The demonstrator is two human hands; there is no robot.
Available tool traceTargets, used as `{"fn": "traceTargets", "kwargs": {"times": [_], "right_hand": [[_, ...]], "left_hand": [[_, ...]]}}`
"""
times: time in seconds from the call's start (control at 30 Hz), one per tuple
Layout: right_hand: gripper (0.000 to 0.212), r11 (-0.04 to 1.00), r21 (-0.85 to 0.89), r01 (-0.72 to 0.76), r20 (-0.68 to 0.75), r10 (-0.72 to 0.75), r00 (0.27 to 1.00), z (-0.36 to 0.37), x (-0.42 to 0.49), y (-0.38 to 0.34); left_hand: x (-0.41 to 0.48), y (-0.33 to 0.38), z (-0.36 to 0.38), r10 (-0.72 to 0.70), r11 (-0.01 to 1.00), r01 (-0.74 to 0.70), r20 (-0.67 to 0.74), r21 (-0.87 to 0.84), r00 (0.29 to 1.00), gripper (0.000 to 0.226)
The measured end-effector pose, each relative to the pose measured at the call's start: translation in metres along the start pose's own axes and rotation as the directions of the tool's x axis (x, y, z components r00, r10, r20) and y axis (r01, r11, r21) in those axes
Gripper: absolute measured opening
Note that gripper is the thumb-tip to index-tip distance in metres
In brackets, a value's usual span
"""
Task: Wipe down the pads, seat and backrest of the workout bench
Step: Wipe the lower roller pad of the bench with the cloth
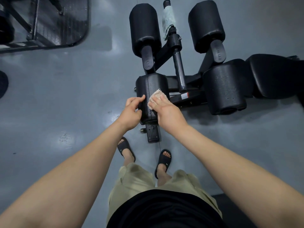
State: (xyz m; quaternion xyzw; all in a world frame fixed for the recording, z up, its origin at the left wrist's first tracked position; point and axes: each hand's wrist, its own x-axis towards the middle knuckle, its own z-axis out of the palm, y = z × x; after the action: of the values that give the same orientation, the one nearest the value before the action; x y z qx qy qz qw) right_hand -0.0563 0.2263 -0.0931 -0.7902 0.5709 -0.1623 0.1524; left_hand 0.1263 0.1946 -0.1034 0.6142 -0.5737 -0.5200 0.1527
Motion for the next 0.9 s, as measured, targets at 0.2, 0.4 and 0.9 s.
{"fn": "traceTargets", "kwargs": {"times": [0.2, 0.4, 0.9], "right_hand": [[0.059, 1.000, 0.022, -0.016, 0.105, 0.014, 0.994, 0.016, -0.018, -0.003], [0.062, 0.996, -0.007, 0.094, 0.007, -0.094, 0.996, 0.021, -0.042, -0.004], [0.021, 0.974, 0.031, 0.223, -0.197, -0.212, 0.957, 0.032, -0.047, 0.016]], "left_hand": [[0.001, 0.001, 0.005, -0.050, 0.996, 0.046, -0.048, -0.079, 0.998, 0.049], [0.000, -0.002, 0.010, -0.019, 0.999, 0.017, -0.064, -0.035, 0.998, 0.047], [-0.003, 0.006, 0.022, -0.028, 0.995, 0.042, -0.155, 0.090, 0.988, 0.047]]}}
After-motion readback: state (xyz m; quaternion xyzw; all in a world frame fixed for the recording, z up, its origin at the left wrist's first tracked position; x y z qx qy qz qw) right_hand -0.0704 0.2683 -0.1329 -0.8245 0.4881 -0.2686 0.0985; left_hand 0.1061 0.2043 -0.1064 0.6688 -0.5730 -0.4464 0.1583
